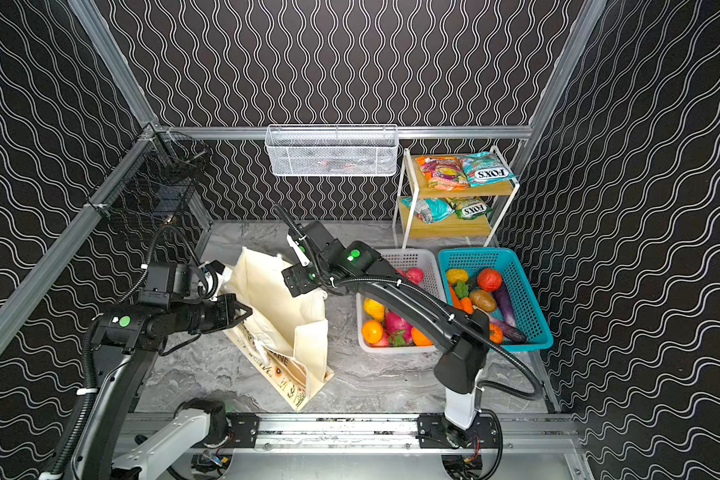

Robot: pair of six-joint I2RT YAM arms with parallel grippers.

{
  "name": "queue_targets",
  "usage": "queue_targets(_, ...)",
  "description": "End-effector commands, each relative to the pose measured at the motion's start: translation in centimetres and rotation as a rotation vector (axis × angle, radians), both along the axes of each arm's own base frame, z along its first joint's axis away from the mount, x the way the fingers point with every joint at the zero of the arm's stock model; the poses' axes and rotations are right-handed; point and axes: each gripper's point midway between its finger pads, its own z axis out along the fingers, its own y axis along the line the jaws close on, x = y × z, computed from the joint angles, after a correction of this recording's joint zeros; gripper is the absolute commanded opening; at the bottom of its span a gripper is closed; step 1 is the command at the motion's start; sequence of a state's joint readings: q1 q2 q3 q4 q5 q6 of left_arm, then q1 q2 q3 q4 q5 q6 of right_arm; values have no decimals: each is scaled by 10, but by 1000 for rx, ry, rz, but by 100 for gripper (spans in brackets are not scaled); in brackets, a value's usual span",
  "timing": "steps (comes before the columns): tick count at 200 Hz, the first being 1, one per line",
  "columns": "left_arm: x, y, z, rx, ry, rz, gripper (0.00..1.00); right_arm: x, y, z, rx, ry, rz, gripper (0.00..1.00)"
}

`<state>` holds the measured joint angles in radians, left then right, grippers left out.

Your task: Place the food into the grocery bag and tie it

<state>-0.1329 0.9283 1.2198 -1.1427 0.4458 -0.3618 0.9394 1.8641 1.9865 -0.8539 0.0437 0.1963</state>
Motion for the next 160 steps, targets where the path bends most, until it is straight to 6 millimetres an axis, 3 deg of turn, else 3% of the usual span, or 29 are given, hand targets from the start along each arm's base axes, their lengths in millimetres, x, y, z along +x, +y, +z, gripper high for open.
queue_targets(1,-4,-6,4,4,-39,-83,0,1,-3,-25,-116,46,31,87)
queue_targets(46,-3,-7,-2,18,-40,-111,0,2,-2,-60,-227,110,68,75)
queue_targets(51,-3,-7,-1,17,-46,-114,0,2,-4,-62,-237,115,60,72)
queue_targets(63,0,-8,1,11,-56,-113,0,6,-10,-62,-239,121,26,53)
queue_targets(81,5,-12,9,-15,-83,-112,0,7,-17,-47,-158,129,-3,30)
queue_targets(107,15,-24,24,-92,-151,-147,0,-1,-23,-8,132,165,17,16)
queue_targets(160,49,-48,18,-239,-169,-204,0,-14,-62,37,630,306,22,7)
